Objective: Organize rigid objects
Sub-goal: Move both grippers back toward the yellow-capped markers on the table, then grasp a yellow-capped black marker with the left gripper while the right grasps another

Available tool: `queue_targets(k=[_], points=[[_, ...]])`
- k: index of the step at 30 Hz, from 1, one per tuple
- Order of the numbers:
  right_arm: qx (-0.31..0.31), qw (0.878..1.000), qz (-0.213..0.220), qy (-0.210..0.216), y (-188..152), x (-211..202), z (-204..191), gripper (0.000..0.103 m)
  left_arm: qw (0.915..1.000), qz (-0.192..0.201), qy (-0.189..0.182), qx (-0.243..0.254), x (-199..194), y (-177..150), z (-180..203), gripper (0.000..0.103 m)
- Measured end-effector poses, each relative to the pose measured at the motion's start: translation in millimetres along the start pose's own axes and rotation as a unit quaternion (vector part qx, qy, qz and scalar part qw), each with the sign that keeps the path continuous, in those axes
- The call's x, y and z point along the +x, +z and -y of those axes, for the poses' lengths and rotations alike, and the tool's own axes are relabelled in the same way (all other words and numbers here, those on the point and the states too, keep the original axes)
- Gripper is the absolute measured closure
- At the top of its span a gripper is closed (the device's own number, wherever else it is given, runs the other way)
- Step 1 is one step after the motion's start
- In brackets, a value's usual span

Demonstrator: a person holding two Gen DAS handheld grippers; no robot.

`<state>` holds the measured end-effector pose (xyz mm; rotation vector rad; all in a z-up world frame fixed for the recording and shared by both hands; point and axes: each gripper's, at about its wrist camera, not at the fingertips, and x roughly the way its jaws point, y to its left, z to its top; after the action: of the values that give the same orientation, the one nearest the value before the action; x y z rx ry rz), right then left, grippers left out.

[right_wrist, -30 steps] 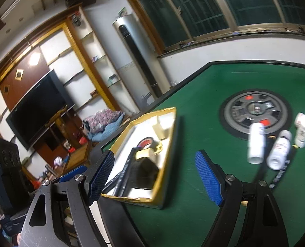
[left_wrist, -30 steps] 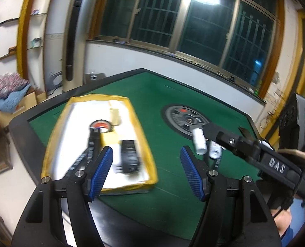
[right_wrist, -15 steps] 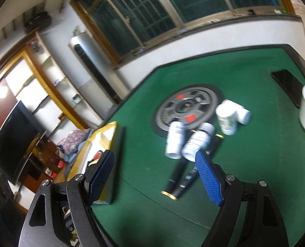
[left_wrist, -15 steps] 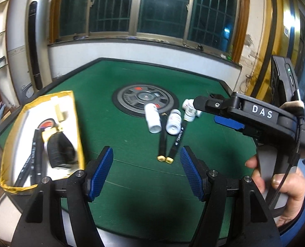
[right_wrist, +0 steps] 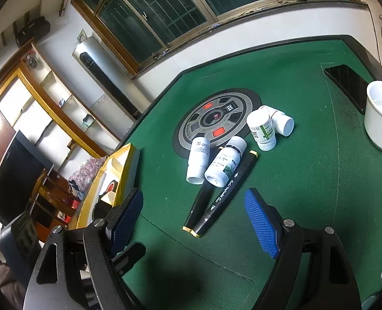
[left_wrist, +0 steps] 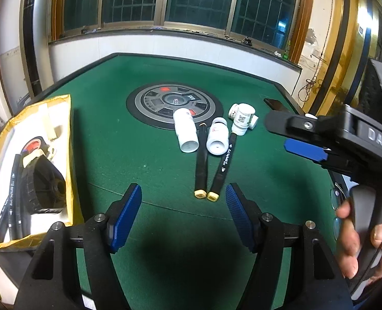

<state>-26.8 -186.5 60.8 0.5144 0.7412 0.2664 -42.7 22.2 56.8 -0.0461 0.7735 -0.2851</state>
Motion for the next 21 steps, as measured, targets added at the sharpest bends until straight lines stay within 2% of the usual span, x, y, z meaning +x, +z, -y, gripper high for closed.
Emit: queue_targets(k=[7,13,16,19,21], points=[[0.014,1.000,-0.005,-0.019,-0.1,6.0,10.2,0.026,0.9999,-0.010,0.001,-0.011,13.5,8.4,-22.4,0.036],[0.032,0.999,-0.012,-0.013,0.3,6.6,15.7,0.026,0.9991,-0.029,0.015,-0.029,40.7,25.0,-41.3,0.036],[0.043,0.999,-0.009,-0.012,1.3,2.9,18.6,0.026,0.9967,-0.059,-0.016,-0.052,59.5,32.7,-44.4,0.036],[0.065,0.998,-0.005,-0.011,4.1,-0.7,28.2,0.026,0.9926,-0.079,-0.078,-0.050,70.4,33.9,-27.7,0.036],[0.087,0.996,0.003,-0.009,6.2,-4.7,37.3,0.026,0.9910,-0.095,-0.089,-0.032,79.5,35.2,-14.0,0.036]])
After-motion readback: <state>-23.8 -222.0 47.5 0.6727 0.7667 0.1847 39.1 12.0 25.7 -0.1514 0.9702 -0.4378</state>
